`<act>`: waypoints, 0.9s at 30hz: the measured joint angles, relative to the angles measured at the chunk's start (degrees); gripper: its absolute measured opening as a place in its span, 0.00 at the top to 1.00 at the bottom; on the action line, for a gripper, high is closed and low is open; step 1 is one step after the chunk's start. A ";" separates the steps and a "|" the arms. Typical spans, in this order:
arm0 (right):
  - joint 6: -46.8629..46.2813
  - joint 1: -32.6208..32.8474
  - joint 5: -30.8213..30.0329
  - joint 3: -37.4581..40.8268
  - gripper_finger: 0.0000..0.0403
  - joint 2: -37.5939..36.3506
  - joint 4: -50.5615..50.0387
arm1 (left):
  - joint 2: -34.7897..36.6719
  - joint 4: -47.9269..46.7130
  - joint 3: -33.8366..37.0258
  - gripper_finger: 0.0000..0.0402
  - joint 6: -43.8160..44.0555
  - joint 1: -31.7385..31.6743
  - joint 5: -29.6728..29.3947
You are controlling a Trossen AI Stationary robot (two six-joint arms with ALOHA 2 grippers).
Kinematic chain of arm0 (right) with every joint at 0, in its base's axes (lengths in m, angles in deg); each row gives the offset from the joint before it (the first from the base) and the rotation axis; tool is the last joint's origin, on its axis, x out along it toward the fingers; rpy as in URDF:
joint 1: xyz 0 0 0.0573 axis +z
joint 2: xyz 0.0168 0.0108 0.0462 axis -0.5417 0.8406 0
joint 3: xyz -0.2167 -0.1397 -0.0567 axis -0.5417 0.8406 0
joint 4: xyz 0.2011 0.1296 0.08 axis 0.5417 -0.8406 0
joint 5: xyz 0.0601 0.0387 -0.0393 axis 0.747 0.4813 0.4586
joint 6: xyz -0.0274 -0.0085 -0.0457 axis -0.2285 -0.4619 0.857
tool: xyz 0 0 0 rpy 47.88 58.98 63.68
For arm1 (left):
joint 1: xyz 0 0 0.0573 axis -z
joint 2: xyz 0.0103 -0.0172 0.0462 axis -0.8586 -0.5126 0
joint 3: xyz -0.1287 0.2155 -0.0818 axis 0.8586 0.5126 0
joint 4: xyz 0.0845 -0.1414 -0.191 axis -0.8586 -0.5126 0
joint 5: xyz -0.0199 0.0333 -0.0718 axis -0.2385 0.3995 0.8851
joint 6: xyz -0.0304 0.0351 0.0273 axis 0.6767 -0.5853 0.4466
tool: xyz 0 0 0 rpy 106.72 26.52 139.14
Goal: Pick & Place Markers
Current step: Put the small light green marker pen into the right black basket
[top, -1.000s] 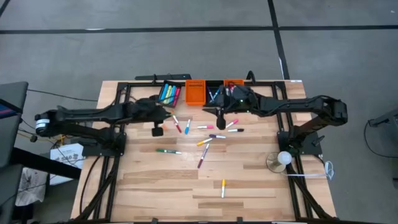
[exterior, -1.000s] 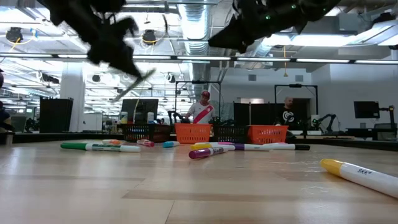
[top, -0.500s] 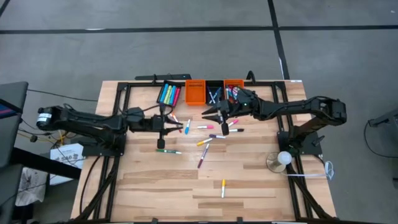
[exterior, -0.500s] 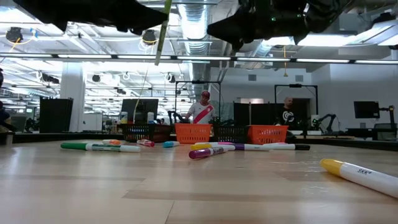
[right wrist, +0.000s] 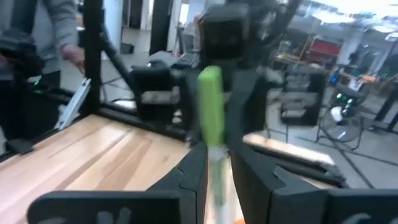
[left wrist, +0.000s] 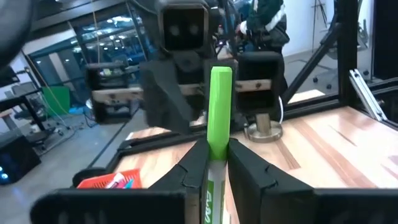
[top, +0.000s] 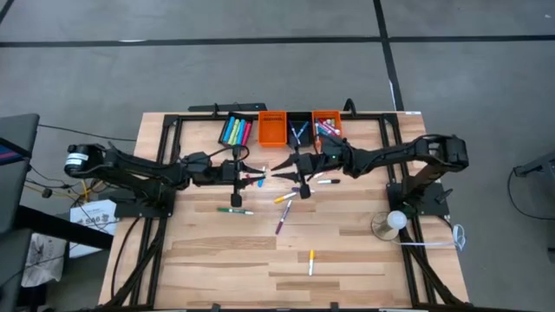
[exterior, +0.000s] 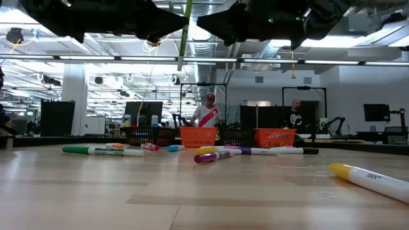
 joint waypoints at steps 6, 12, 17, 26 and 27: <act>0.27 -0.99 0.04 -2.21 0.80 3.27 -0.26 | 0.29 0.35 0.04 0.88 0.00 0.00 0.00; 0.40 -0.56 0.05 -3.17 0.68 3.33 -0.44 | 0.30 0.31 0.04 0.88 0.17 0.00 0.02; 2.91 0.43 0.47 -3.30 0.60 2.11 -0.09 | 0.30 0.23 0.04 0.88 0.20 0.00 -0.02; 4.34 1.90 0.50 -5.52 0.58 2.25 -0.34 | 0.30 0.25 0.04 0.88 0.20 0.00 -0.02; 4.34 1.92 0.51 -5.77 0.59 2.25 -0.33 | 0.30 0.26 0.04 0.88 0.20 0.00 -0.02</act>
